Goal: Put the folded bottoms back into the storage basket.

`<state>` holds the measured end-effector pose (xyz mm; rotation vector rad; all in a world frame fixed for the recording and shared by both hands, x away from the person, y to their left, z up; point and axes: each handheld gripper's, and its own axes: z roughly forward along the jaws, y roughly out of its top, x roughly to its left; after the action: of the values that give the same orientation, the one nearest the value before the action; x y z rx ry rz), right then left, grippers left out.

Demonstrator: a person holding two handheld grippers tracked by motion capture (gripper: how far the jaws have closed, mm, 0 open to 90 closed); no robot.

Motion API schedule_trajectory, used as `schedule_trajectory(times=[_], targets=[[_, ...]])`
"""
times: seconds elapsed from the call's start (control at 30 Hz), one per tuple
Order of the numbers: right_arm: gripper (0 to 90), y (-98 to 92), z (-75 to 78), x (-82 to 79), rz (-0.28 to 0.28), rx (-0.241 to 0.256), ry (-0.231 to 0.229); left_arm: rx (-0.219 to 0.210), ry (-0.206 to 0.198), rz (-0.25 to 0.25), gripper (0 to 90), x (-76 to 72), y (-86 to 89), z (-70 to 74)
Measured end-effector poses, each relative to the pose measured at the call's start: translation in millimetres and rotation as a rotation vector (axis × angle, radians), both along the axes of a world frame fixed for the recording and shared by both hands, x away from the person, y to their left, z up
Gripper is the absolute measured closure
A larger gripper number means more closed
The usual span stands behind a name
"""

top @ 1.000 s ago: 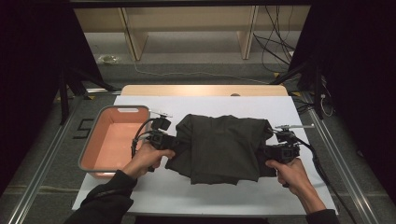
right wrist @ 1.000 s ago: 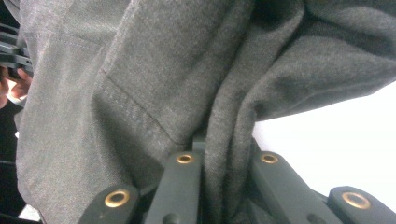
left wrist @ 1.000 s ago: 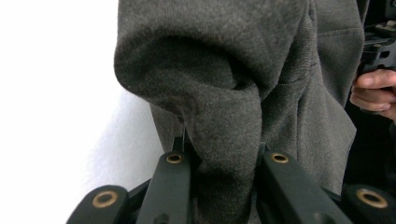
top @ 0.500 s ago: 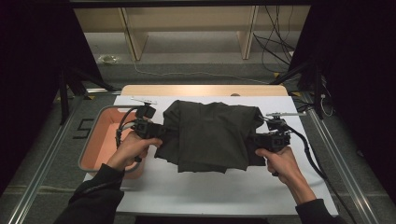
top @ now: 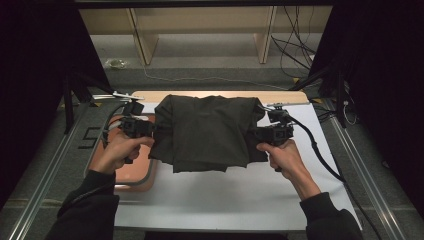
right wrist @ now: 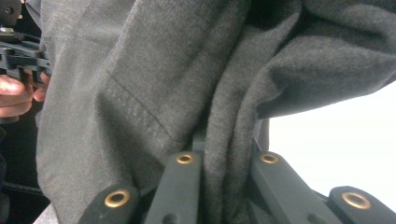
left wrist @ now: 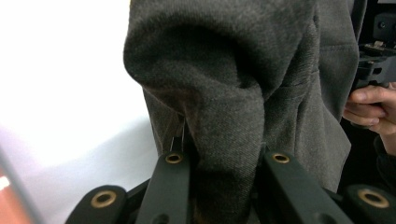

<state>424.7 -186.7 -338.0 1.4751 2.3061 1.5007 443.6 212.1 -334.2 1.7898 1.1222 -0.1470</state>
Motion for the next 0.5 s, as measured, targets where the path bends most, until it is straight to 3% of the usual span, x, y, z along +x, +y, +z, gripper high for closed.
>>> schedule_trajectory(times=[0.5], targets=[[85.9, 51.7, 22.1, 23.4, 0.060, 0.035, -0.015, -0.032, -0.024, 0.077, 77.7, -1.1, 55.4, 20.2]])
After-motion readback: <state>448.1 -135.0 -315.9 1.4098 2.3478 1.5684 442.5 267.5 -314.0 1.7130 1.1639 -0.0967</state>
